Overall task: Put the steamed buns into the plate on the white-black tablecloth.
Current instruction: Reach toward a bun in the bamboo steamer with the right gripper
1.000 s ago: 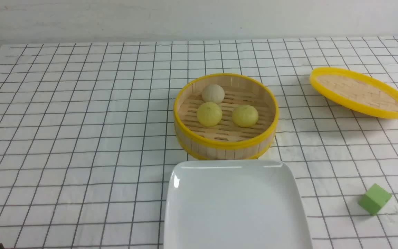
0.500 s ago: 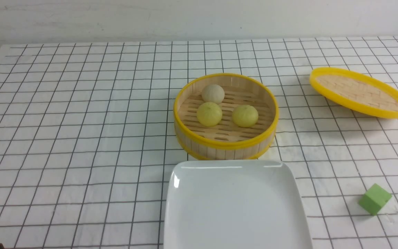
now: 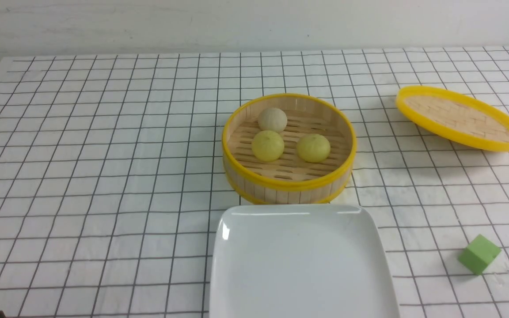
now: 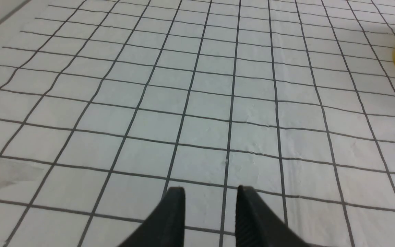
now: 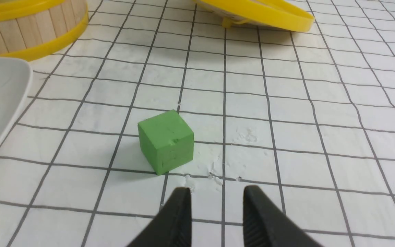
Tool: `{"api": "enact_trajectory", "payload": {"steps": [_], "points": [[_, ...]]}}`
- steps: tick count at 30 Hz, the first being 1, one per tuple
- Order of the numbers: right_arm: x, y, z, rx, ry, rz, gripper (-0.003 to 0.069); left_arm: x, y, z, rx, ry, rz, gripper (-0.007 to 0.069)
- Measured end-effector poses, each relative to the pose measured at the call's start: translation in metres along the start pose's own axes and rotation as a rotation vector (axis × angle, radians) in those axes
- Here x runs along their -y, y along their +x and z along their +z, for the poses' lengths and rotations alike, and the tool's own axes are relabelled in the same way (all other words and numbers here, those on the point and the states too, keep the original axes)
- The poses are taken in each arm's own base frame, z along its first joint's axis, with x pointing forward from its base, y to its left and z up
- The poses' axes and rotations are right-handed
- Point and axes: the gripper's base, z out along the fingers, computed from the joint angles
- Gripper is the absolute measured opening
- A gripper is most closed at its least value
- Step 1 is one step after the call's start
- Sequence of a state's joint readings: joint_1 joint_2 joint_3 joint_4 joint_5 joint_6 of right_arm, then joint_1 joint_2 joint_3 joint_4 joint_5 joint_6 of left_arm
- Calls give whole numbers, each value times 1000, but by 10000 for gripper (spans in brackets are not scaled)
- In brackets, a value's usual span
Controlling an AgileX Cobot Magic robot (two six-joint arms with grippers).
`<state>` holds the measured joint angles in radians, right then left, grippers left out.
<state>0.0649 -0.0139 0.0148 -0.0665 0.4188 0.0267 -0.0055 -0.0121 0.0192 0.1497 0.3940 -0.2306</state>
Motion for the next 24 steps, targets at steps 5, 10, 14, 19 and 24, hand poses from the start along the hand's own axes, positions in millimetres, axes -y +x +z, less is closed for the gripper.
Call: {"api": "enact_trajectory", "payload": {"steps": [5, 10, 14, 19, 24], "points": [[0, 0, 0, 0, 0, 0, 239, 0, 0, 0, 0, 0, 0, 241], [0, 0, 0, 0, 0, 0, 239, 0, 0, 0, 0, 0, 0, 241], [0, 0, 0, 0, 0, 1, 239, 0, 0, 0, 0, 0, 0, 241], [-2, -1, 0, 18, -22, 85, 239, 4, 0, 0, -4, 46, -222, 241], [-14, -9, 0, 53, -194, 795, 239, 16, 0, -1, -68, 171, -865, 241]]}}
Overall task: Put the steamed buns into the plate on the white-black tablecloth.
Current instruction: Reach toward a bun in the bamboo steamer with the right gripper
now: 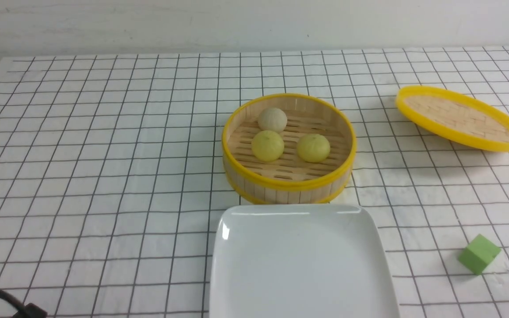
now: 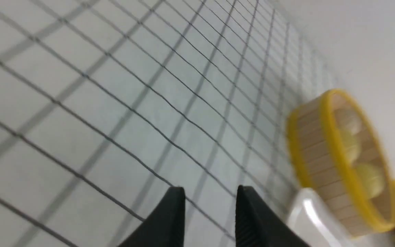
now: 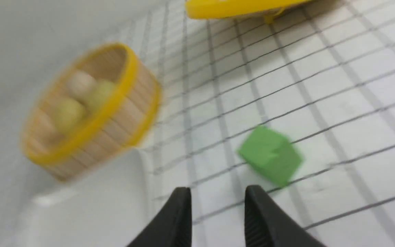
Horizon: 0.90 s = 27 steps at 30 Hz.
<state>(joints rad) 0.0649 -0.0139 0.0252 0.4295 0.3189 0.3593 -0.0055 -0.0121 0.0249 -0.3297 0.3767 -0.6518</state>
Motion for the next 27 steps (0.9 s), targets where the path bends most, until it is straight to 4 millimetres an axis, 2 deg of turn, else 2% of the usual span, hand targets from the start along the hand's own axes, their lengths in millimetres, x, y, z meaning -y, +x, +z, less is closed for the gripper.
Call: {"api": "enact_trajectory", "payload": {"steps": [2, 3, 9, 13, 14, 16, 17, 18, 19, 20, 23, 25, 27], "points": [[-5, 0, 0, -3, -58, 275, 239, 2, 2, 0, -24, 29, -192, 241], [-6, -1, 0, -3, -72, 334, 239, 3, 2, 0, -28, 39, -247, 241], [-9, -5, -1, 27, -104, 426, 230, 6, 0, 0, -9, 69, -308, 241], [-28, -23, -10, 80, -158, 272, 152, 19, -6, -6, -15, 117, -237, 216], [-46, -40, -21, 134, -190, 112, 87, 38, -16, -17, -1, 171, -134, 185], [-69, -63, -33, 171, -181, -121, 8, 60, -28, -32, 14, 212, 33, 134], [-77, -70, -35, 157, -158, -205, -6, 73, -35, -40, 14, 216, 122, 90], [-78, -71, -33, 129, -140, -222, -8, 75, -36, -41, 9, 212, 128, 90], [-88, -79, -32, 24, -67, -325, -10, 82, -39, -42, -55, 143, 222, 31], [-89, -81, -32, 23, -61, -332, -10, 85, -41, -41, -69, 127, 232, 31], [-84, -77, -3, -440, 194, -329, -1, 83, -42, -20, -335, -155, 297, 2], [-80, -73, 12, -593, 250, -314, 0, 81, -43, -6, -451, -274, 304, 2], [-82, -67, 32, -708, 200, -322, 1, 80, -44, 10, -559, -354, 335, 2]]}}
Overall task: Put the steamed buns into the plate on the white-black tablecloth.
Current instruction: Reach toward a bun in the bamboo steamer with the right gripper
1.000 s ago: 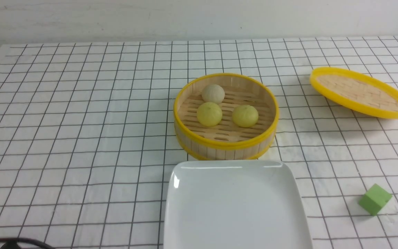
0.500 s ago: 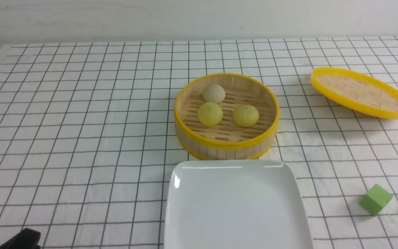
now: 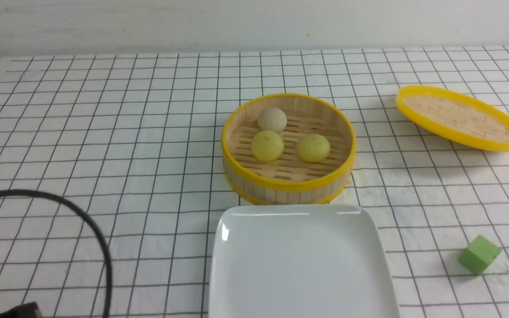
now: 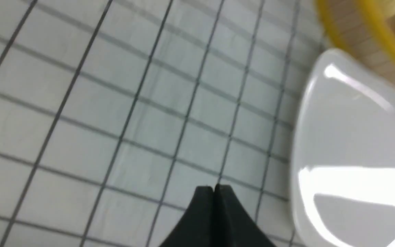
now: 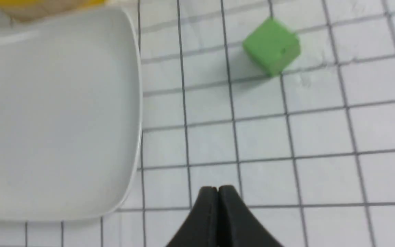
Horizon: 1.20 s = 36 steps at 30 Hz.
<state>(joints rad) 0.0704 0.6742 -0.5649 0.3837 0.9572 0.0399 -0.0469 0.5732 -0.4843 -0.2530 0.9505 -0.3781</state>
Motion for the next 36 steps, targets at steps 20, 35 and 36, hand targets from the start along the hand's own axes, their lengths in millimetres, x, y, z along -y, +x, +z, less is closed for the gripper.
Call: {"api": "enact_trajectory", "payload": {"steps": [20, 35, 36], "points": [[-102, -142, 176, -128, -267, -386, 232, 17, -39, 49, -248, -60, 113, 51], [-99, -210, 285, -68, 4, -519, 339, 18, -44, 50, -202, -50, 114, 170], [-98, -209, 287, -73, 7, -518, 306, 18, -44, 50, -201, -50, 114, 173]]}}
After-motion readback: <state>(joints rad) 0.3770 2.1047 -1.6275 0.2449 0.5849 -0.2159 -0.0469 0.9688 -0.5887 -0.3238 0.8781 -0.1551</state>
